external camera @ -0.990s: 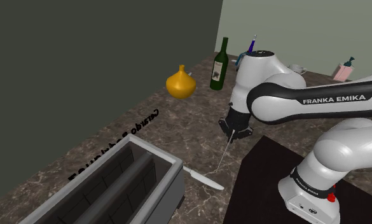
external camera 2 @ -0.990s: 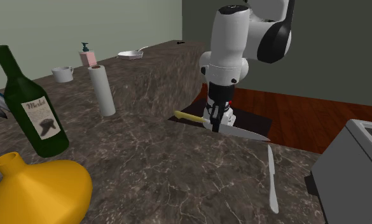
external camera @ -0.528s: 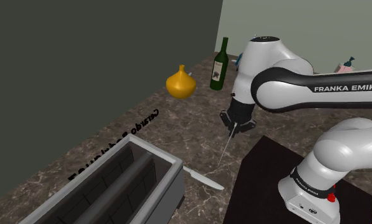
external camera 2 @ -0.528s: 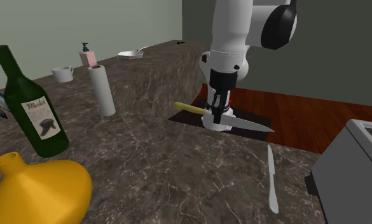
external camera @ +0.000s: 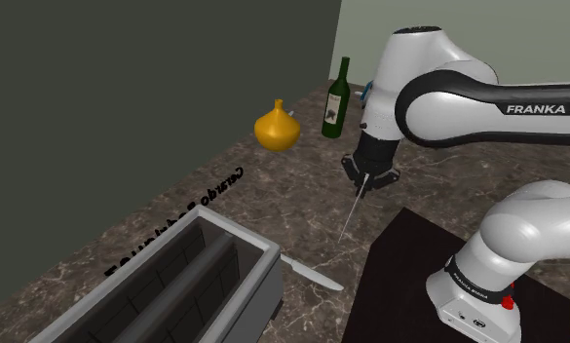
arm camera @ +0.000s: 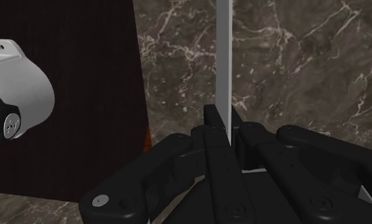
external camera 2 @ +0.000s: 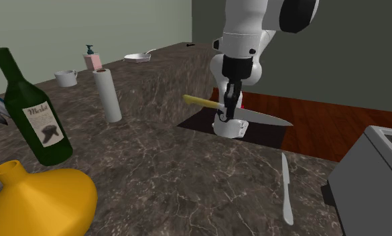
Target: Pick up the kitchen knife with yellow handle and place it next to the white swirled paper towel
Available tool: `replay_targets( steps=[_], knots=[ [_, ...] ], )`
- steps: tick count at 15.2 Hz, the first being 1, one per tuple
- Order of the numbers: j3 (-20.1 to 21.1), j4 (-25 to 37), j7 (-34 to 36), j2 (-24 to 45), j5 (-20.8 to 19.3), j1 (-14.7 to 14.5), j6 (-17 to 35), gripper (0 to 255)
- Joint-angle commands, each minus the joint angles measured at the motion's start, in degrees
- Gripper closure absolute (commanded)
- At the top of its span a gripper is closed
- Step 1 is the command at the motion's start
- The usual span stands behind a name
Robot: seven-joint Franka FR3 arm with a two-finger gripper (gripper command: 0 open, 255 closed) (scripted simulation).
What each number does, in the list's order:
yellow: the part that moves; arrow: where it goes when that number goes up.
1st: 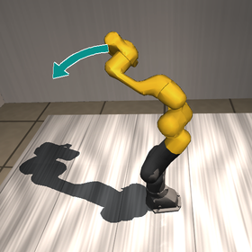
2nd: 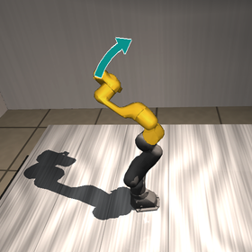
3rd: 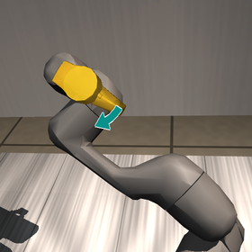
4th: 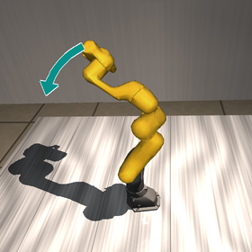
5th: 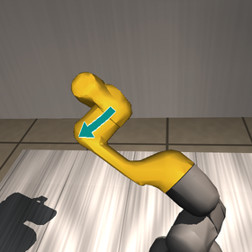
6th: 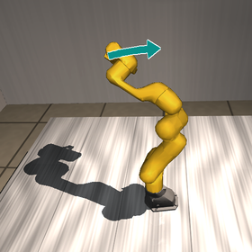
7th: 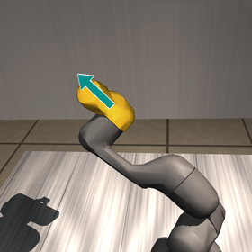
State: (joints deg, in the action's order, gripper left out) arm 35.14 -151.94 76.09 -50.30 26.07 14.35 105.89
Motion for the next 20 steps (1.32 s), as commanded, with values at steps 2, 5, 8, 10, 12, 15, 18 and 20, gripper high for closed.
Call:
replay_targets(
  steps=[2,5,8,10,12,15,18,20],
  knots=[
    [-1.0,2.0,0.1,-0.2,-0.9,0.4,-2.2,255],
    [-2.0,4.1,0.2,-0.4,-1.8,0.6,-4.5,255],
    [-2.9,6.2,0.3,-0.5,-2.6,0.9,-6.7,255],
    [-3.5,7.6,0.4,-0.5,-3.1,1.1,-8.1,255],
    [-4.0,9.1,0.5,-0.4,-3.6,1.3,-9.6,255],
    [-4.8,11.4,0.6,-0.1,-4.4,1.6,-11.6,255],
    [-5.5,13.8,0.7,0.2,-5.0,1.9,-13.7,255],
    [-6.0,15.5,0.8,0.5,-5.5,2.2,-15.0,255]
  ],
)
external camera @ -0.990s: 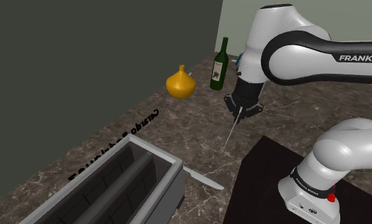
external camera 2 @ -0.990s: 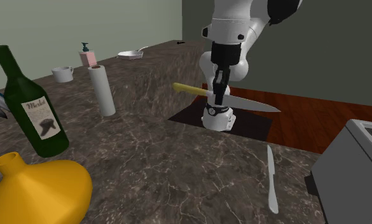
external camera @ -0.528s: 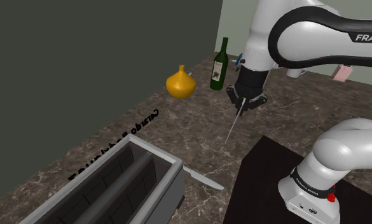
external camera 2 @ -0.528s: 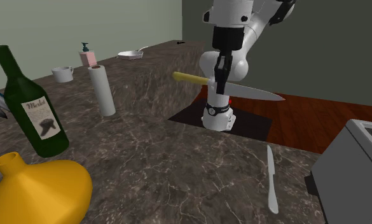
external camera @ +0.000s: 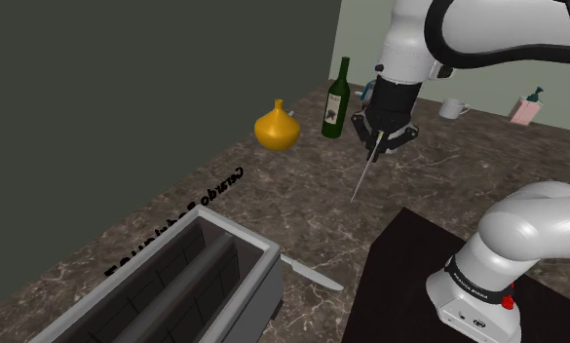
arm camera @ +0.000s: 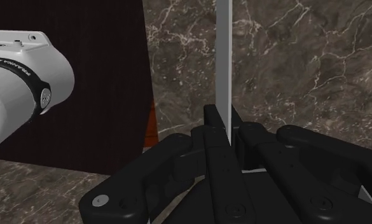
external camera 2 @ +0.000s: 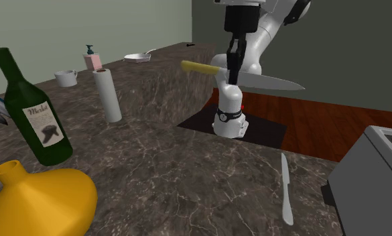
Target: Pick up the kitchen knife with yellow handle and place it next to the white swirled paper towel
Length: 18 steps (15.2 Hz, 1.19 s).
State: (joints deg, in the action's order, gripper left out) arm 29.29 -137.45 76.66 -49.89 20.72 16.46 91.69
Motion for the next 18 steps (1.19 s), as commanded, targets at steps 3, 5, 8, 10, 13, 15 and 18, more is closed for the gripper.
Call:
replay_targets(
  steps=[3,5,8,10,13,15,18],
  knots=[
    [-0.7,3.5,0.4,0.7,-0.8,0.4,-2.8,255],
    [-1.1,5.2,0.5,1.1,-1.2,0.6,-4.2,255],
    [-1.6,7.9,0.7,1.8,-1.7,0.9,-6.1,255],
    [-1.9,9.4,0.8,2.3,-2.0,1.1,-7.2,255],
    [-5.6,8.0,-3.3,2.2,-4.6,2.0,-6.7,255],
    [-8.0,7.3,-6.0,2.6,-6.4,2.7,-6.2,255],
    [-11.5,6.8,-10.0,3.5,-9.1,4.0,-5.4,255]
  ],
)
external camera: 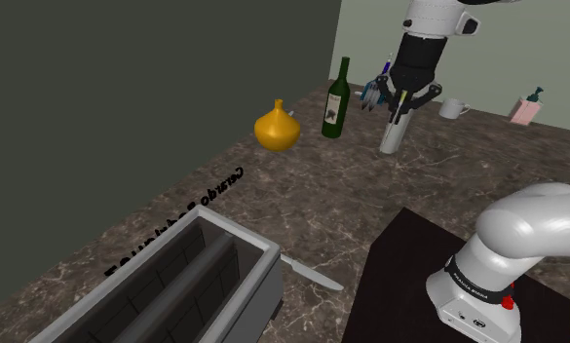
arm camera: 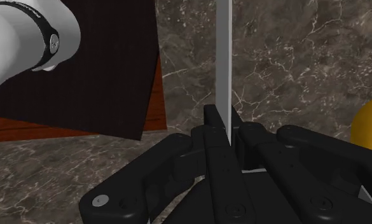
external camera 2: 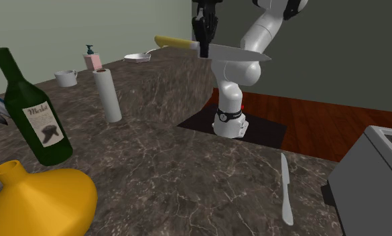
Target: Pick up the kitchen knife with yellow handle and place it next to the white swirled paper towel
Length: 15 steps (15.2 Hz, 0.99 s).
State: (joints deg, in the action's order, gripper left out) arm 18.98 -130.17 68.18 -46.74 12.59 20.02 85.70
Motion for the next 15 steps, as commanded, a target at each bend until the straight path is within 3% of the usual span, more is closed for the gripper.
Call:
replay_targets(
  steps=[1,15],
  knots=[
    [-2.3,-0.6,-2.8,0.8,-1.9,0.9,1.0,255],
    [-16.7,5.4,-19.9,13.1,-12.3,7.4,6.4,255]
  ],
)
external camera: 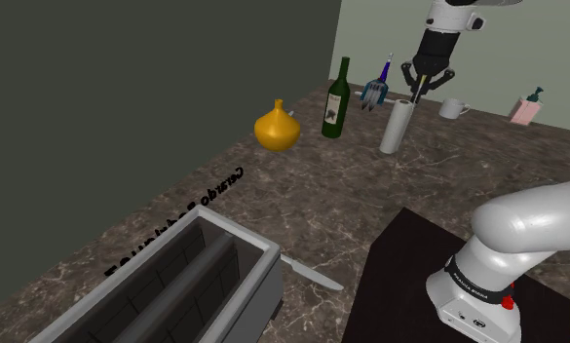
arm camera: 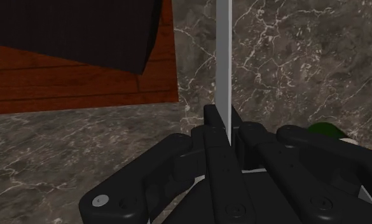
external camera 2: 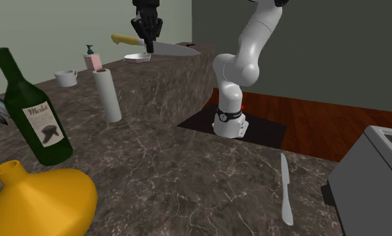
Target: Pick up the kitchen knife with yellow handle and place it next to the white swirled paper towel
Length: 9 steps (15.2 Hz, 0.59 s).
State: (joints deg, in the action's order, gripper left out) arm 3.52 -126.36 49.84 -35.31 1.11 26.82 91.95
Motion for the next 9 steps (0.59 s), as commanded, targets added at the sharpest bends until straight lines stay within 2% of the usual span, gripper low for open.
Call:
replay_targets(
  steps=[1,6,9],
  knots=[
    [-2.2,2.5,-2.7,3.0,-1.3,1.0,0.5,255],
    [-6.3,7.6,-8.0,9.4,-3.2,2.7,1.9,255],
    [-6.3,4.9,-7.9,9.0,-3.2,2.7,4.2,255]
  ],
)
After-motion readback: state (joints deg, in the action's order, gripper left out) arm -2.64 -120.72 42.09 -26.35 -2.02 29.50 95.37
